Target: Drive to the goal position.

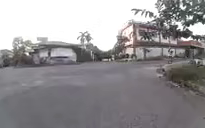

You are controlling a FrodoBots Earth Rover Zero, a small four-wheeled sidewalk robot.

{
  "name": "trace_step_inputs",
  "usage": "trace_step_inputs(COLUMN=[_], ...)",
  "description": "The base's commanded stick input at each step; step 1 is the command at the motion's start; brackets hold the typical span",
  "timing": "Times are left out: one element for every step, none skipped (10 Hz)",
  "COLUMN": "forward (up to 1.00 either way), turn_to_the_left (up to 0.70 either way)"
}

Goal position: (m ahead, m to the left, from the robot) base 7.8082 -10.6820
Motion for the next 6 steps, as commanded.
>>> trace_step_inputs(forward=[1.00, 1.00, 1.00, 1.00, 1.00, 1.00], turn_to_the_left=[-0.33, -0.02, 0.04, 0.04, 0.04, 0.04])
